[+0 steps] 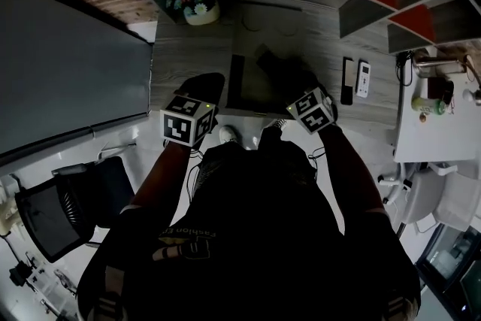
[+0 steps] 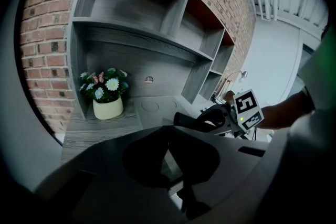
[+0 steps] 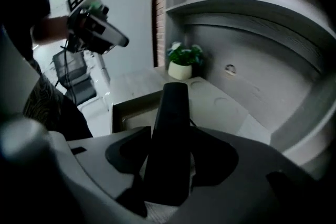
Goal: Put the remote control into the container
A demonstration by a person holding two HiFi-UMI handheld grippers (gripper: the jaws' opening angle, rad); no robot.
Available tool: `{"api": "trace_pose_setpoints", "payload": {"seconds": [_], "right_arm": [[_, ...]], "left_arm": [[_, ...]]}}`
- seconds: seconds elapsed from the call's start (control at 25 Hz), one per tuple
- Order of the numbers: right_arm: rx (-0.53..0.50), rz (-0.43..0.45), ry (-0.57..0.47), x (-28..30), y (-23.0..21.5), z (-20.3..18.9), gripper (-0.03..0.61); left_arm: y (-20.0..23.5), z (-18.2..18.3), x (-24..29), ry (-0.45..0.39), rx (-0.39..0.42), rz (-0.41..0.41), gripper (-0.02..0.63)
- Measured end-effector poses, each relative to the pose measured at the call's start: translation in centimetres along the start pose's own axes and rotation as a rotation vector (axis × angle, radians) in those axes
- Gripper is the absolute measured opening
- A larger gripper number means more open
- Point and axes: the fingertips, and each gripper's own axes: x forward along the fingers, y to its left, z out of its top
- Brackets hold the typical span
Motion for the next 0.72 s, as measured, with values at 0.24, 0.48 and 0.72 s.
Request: {"api": "trace_pose_setpoints", "payload": {"seconds": [0.24,0.48,0.72], "right_arm": [[-0.423,0.094,0.135,5.3,2.2,0.5,0.236],[-0.643,0.090,0.188,8.5,1.2,0.0,0.236],[-0.708,0.075,0.183,9.6,1.3,0.0,0.238]], "left_arm": [[0.6,0.1,-2.0,-0.046,-0.044,0.032,0.006],[1.4,-1.7,-3.4,-0.031,-0.066,0.064,0.006],[1.4,-1.7,-4.2,-0.041,-0.076,0.090,0.006]]}}
